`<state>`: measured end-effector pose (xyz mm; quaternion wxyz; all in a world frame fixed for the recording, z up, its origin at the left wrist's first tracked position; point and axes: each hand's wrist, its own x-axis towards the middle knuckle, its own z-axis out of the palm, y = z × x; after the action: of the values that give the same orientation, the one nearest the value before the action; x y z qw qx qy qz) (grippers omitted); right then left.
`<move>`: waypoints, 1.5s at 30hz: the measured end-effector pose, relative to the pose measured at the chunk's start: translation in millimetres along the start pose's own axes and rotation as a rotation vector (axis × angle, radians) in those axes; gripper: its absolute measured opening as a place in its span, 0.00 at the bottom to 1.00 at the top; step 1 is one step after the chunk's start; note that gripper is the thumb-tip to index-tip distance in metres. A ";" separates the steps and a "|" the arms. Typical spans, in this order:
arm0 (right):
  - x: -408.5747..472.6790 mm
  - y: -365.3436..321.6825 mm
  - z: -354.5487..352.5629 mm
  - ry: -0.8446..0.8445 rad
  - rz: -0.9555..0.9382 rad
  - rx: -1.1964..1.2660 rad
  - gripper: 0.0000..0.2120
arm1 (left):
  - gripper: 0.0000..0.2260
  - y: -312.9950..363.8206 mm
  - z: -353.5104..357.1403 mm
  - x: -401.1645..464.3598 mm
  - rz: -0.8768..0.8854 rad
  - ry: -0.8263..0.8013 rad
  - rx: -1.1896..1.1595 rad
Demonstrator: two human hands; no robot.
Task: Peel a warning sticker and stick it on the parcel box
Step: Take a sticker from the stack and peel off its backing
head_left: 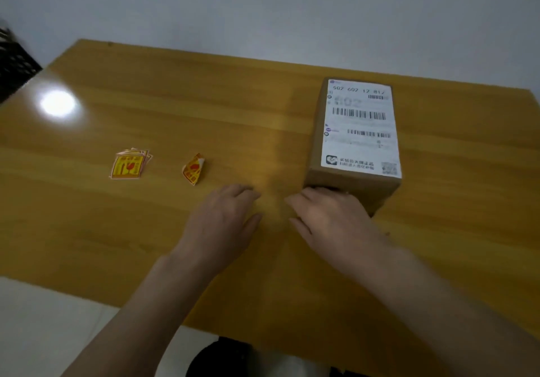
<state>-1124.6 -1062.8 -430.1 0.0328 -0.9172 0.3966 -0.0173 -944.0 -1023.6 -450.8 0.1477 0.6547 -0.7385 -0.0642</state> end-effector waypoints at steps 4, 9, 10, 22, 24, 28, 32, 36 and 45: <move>-2.4 -12.2 12.0 0.084 -0.031 -0.007 0.07 | 0.14 -5.6 4.1 -26.3 -0.019 0.066 0.033; -16.6 -48.6 10.5 0.108 0.015 0.079 0.11 | 0.15 -6.3 -20.3 -82.2 -0.096 0.071 0.050; -17.6 -57.1 10.5 0.080 0.010 0.069 0.11 | 0.15 -7.9 -25.3 -92.3 -0.108 0.059 0.054; 22.4 -130.7 26.4 -0.096 0.048 0.064 0.18 | 0.20 -53.4 -62.4 -149.5 -0.200 -0.156 0.111; 36.5 -138.1 29.5 -0.090 0.059 0.072 0.18 | 0.20 -62.7 -64.6 -151.0 -0.204 -0.145 0.087; 70.5 -149.8 37.1 -0.064 0.072 0.080 0.21 | 0.20 -79.0 -66.7 -153.6 -0.192 -0.124 0.024; 101.0 -161.0 41.1 -0.055 0.110 0.070 0.25 | 0.20 -92.9 -68.2 -154.5 -0.155 -0.101 -0.012; 126.0 -169.7 45.1 -0.073 0.196 0.045 0.26 | 0.20 -103.2 -69.7 -152.9 -0.146 -0.085 -0.061; 143.1 -151.5 54.9 -0.140 0.337 -0.031 0.28 | 0.20 -108.5 -63.6 -152.9 -0.140 -0.075 -0.073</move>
<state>-913.4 -1061.0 -472.9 0.0487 -0.8372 0.5415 0.0584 -806.8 -881.1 -442.3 0.1388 0.6960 -0.6932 -0.1260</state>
